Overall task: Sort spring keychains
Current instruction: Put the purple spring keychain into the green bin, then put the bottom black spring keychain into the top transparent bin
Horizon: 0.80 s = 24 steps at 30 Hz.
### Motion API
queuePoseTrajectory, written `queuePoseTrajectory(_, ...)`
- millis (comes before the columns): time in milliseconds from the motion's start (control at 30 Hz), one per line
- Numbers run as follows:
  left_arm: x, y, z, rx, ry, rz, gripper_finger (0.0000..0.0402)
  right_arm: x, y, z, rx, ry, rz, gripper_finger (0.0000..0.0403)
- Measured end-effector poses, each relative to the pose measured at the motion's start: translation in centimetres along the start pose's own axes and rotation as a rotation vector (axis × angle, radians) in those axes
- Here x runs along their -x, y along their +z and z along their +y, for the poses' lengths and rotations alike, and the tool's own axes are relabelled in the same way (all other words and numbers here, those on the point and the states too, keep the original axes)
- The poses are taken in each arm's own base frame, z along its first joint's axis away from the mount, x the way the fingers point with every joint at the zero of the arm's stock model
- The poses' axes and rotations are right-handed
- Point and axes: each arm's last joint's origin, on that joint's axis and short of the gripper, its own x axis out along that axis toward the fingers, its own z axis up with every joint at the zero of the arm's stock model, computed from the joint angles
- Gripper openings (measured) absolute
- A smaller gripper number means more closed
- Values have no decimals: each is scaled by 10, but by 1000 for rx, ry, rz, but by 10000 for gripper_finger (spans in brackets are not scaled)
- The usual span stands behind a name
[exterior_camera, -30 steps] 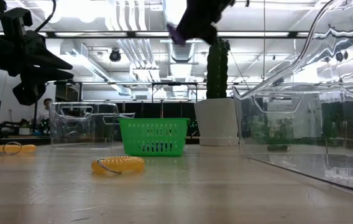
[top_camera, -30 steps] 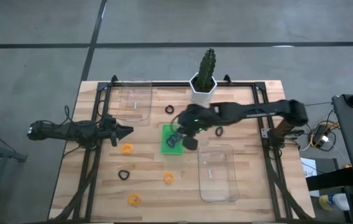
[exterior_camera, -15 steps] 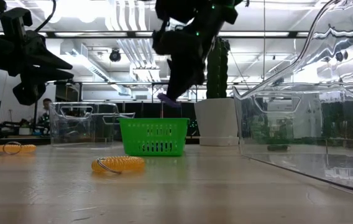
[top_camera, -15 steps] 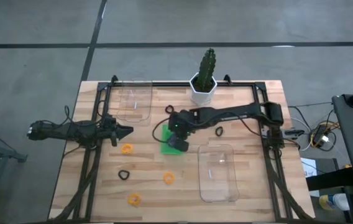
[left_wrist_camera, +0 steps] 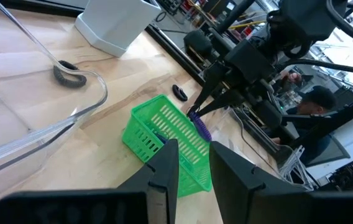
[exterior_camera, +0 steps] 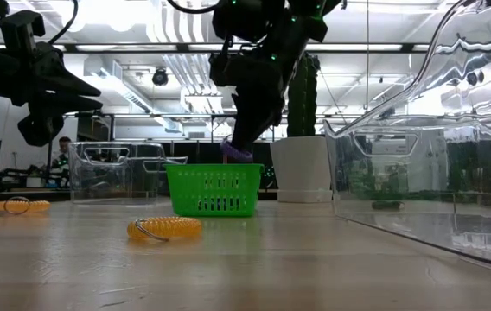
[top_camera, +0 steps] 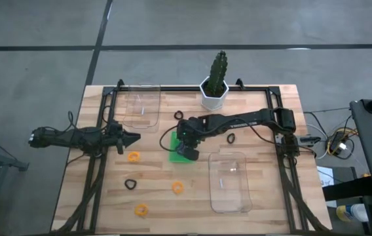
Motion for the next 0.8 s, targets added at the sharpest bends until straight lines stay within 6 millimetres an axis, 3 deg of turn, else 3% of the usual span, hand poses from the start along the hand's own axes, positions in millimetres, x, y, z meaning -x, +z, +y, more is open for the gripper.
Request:
queuePoseTrajectory(200,0,0,0,0,0,0,83,-2,-1,0,-1,24,4,17)
queuePoseTrajectory(533,0,0,0,0,0,0,83,-3,-2,0,-2,24,6,85)
queuePoseTrajectory(800,0,0,0,0,0,0,83,6,1,0,-4,25,-3,101)
